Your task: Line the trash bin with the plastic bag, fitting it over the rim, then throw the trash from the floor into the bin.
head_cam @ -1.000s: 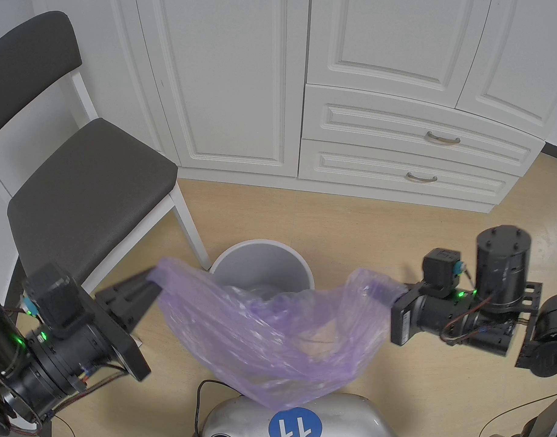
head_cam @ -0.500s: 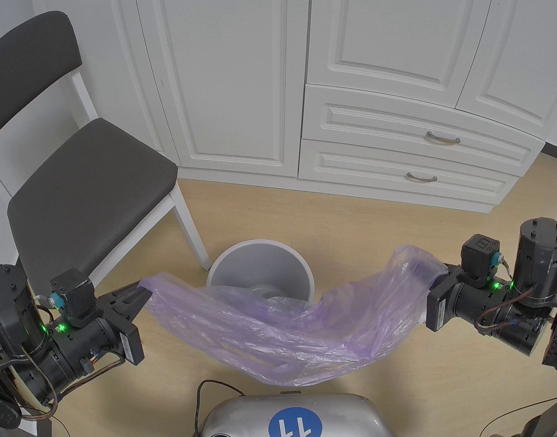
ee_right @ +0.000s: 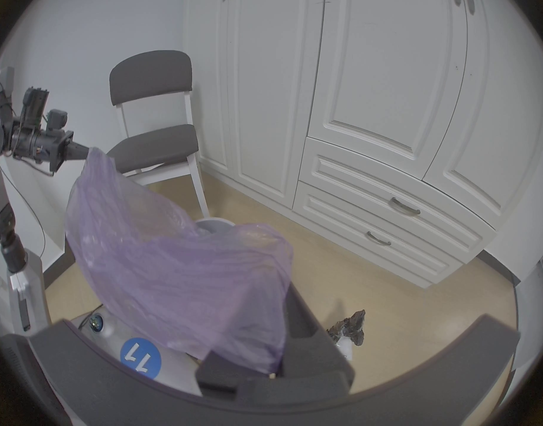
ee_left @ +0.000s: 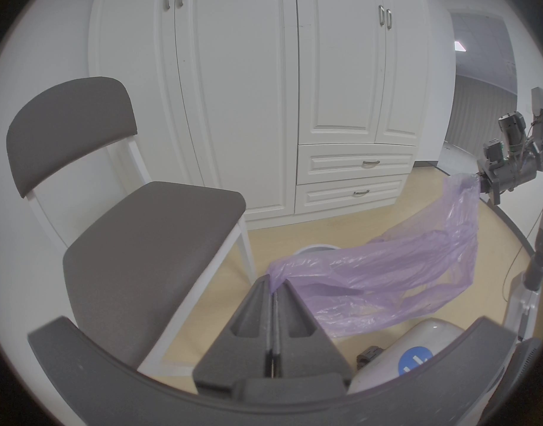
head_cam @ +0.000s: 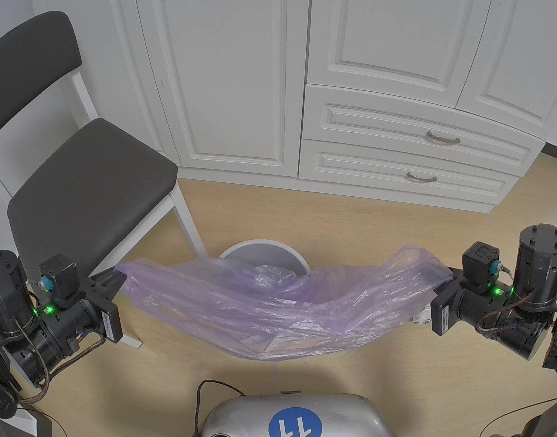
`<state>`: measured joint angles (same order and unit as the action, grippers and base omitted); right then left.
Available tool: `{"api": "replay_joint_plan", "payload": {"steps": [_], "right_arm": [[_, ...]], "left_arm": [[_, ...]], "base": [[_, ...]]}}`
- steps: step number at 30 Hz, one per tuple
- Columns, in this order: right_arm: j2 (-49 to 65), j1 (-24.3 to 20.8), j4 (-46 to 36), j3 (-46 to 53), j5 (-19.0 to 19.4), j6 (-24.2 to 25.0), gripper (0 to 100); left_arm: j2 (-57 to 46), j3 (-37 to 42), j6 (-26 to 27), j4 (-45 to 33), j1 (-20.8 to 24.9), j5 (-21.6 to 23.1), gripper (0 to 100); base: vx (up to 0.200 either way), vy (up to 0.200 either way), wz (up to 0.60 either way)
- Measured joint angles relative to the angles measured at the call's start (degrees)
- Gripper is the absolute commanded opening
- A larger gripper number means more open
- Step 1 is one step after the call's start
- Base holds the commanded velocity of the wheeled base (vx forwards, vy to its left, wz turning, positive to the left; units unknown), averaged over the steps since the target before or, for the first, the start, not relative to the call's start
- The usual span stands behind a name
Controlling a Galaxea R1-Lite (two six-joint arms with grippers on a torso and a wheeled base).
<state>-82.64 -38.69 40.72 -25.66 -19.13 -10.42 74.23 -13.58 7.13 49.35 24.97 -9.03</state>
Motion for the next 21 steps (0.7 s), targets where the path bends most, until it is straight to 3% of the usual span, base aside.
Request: {"api": "replay_joint_plan", "payload": {"steps": [12, 21], "right_arm": [[1.1, 2.3, 0.0, 2.7, 0.0, -5.0, 0], [1.4, 2.2, 0.6, 2.9, 0.1, -5.1, 0]], "left_arm": [[-1.1, 0.0, 2.9, -0.1, -5.8, 2.4, 0], [-1.3, 0.1, 3.4, 0.6, -6.4, 3.2, 0]], "base": [[0.000, 0.000, 0.00], [0.000, 0.000, 0.00]]}}
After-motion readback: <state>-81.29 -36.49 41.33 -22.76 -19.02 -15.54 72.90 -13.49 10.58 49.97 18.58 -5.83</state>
